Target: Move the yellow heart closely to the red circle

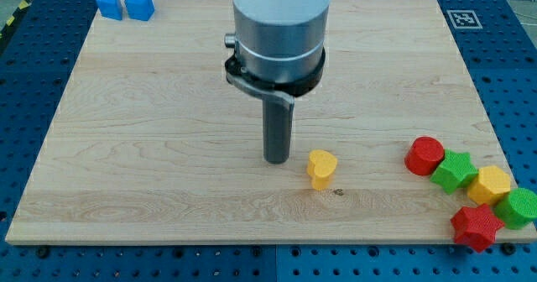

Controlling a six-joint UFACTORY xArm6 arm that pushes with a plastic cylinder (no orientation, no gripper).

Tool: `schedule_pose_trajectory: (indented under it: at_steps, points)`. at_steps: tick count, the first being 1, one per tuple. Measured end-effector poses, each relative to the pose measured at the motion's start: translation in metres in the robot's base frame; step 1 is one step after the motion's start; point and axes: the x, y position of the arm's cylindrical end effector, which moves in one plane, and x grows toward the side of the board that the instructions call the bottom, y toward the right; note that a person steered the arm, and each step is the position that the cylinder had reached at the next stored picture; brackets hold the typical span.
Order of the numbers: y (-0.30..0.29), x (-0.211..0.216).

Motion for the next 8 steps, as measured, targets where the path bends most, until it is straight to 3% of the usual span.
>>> schedule_pose_trajectory:
  at_steps: [2, 8]
  points:
    - [0.013, -0.009]
    - [0.042, 0.030]
